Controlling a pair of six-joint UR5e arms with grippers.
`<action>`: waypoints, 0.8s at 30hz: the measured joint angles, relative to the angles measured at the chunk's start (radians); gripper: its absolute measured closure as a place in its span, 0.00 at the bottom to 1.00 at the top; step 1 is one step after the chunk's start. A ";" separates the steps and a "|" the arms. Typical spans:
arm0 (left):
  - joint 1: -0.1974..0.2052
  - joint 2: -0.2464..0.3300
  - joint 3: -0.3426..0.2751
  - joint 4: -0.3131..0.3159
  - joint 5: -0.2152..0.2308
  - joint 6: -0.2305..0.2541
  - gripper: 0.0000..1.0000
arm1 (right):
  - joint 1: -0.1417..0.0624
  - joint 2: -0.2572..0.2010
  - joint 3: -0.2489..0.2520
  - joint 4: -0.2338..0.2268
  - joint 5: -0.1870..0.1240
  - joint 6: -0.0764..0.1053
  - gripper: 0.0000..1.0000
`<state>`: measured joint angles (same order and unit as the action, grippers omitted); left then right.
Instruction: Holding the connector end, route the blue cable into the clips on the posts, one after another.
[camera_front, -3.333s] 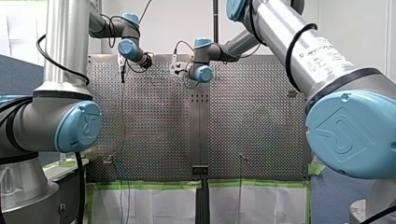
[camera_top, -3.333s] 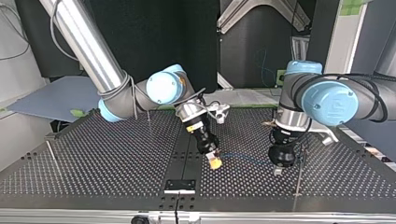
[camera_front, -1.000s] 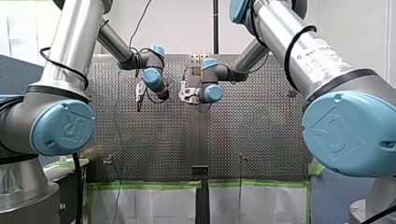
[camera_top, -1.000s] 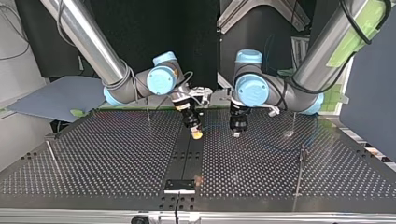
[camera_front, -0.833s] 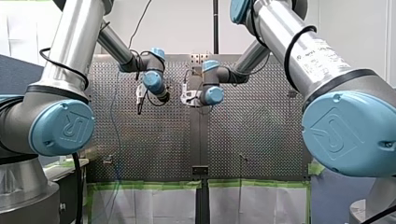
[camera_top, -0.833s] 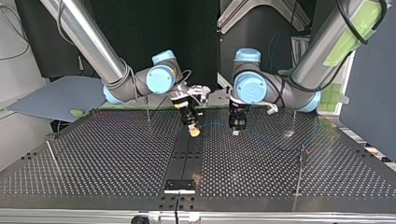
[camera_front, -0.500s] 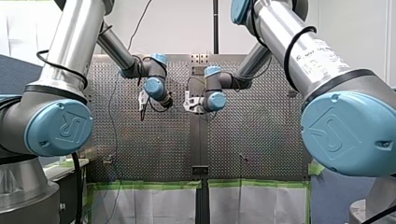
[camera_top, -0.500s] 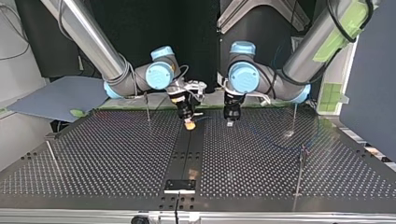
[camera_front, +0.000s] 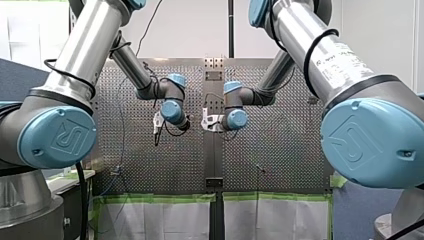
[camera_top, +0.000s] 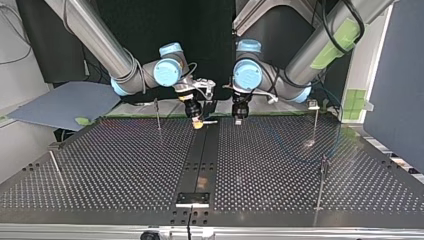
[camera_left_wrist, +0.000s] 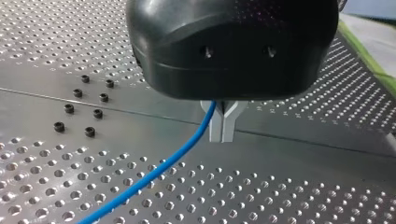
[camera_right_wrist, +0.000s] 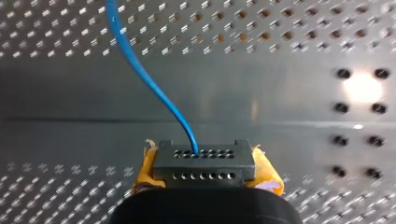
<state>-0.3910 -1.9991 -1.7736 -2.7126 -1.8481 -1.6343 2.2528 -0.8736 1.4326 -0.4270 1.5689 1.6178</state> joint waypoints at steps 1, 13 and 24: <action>-0.002 -0.001 -0.002 0.008 -0.004 0.000 0.98 | -0.002 0.000 0.010 -0.007 0.000 0.000 1.00; -0.027 -0.052 -0.034 0.103 -0.031 0.004 0.98 | -0.024 0.001 0.114 -0.083 0.001 -0.001 1.00; -0.092 -0.145 -0.035 0.202 -0.084 -0.003 0.98 | -0.038 0.002 0.217 -0.179 0.007 0.022 1.00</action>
<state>-0.4832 -2.1440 -1.8082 -2.5106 -1.9325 -1.6371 2.2148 -0.8720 1.6498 -0.6058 1.5759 1.6394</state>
